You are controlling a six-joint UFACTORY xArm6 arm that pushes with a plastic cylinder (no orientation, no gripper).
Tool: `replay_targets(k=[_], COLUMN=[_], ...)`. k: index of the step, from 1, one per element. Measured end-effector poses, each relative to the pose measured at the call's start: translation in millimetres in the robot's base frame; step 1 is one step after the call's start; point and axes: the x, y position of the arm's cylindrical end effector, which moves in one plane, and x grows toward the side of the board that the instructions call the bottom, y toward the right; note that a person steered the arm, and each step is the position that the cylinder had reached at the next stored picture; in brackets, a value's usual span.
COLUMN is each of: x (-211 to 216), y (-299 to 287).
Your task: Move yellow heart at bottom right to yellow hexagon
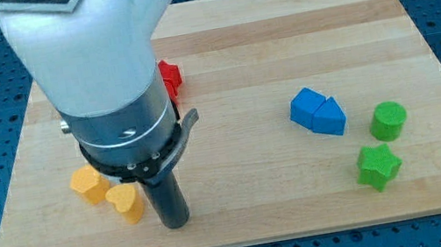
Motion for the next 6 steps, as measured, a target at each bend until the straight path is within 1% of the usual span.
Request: replay_targets(k=[1, 3, 4, 5, 6], x=[-4.3, -20.4, -20.6, -20.1, -21.4], y=[-18.2, -73.6, -80.2, -51.0, 9.1])
